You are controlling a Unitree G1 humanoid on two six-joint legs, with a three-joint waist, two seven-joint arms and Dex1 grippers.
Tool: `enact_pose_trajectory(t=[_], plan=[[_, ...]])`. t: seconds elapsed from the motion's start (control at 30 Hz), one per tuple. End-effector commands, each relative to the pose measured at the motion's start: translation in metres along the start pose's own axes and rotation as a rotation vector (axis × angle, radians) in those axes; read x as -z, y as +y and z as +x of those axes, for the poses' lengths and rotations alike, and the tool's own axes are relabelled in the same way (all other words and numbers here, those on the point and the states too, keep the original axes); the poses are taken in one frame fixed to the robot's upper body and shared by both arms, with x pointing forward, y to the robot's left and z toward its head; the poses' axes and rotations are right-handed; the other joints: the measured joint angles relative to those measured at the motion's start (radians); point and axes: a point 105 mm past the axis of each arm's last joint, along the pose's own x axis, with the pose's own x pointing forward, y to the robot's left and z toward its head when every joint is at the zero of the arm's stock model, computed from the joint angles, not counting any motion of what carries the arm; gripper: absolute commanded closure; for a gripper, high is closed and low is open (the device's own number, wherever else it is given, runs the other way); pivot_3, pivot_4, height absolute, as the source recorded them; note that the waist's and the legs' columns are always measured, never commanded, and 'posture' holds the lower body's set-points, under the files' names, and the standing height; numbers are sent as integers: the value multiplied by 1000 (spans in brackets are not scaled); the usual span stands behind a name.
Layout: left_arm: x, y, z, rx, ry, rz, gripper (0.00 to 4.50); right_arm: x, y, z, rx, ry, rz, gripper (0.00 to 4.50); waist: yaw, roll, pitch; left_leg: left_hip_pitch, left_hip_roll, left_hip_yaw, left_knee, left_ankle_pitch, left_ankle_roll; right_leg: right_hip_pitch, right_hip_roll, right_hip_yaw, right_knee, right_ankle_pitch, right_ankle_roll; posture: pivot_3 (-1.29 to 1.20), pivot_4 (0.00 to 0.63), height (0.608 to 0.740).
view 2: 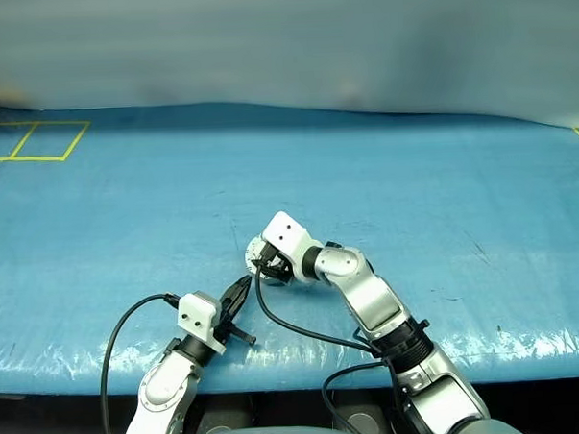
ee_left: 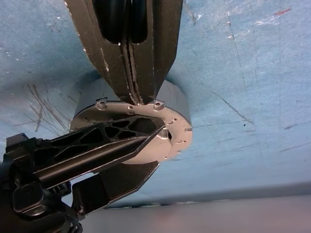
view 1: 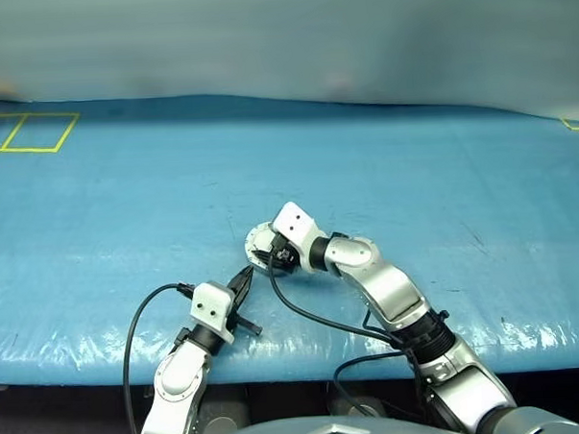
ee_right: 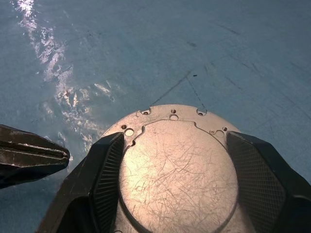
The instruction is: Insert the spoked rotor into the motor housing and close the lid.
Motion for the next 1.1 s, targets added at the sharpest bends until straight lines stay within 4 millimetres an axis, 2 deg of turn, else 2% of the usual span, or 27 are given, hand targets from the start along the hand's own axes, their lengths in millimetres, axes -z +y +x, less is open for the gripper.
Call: enact_pose_trajectory(t=[0.03, 0.23, 0.37, 0.43, 0.53, 0.6, 0.67, 1.1], plan=[[-9, 0, 2, -3, -38, -2, 4500, 3, -3, 1, 32, 16, -32, 1477, -1, 0, 0, 0, 0, 0, 0, 0, 0, 0, 0, 0, 0, 0, 0, 0, 150, 740], [-12, 5, 5, -39, -42, -35, 4500, 12, -5, 3, 46, 66, -28, 1477, -8, 0, 0, 0, 0, 0, 0, 0, 0, 0, 0, 0, 0, 0, 0, 0, 150, 740], [-16, 27, 14, -177, 12, -208, 4500, 12, -4, 2, 42, 61, -15, 1477, -11, 0, -1, 0, 0, 0, 1, 0, 0, 0, 0, 0, 0, 0, 0, 0, 150, 740], [-25, 47, 22, -259, 25, -313, 4500, 11, -4, 2, 43, 61, -14, 1477, -12, 0, -1, 0, 0, 0, 1, 0, 0, 1, 0, 0, 1, 0, 0, 0, 150, 740], [-28, 61, 30, -276, 122, -448, 4500, 11, -4, 2, 45, 60, -13, 1477, -15, 0, -1, 0, 0, -1, 3, 0, 1, 1, 0, 0, 2, 0, 0, 0, 150, 740], [-37, 56, 39, -147, 142, -536, 4500, 11, -5, 2, 47, 60, -14, 1477, -17, 0, -1, 1, -1, -1, 3, 0, 1, 3, 0, 0, 2, 0, 0, 0, 150, 740], [-40, 56, 44, -92, 174, -568, 4500, 10, -5, 2, 49, 59, -15, 1477, -18, 0, -1, 1, -1, -2, 3, 1, 1, 8, 0, 0, 2, 0, 1, 0, 150, 740], [-30, 42, 53, 36, 307, -537, 4500, 8, -2, 2, 53, 46, -7, 1477, -17, 0, -1, 2, -1, -2, 2, 0, 0, 9, 0, -1, 0, 1, 1, 0, 150, 740]])
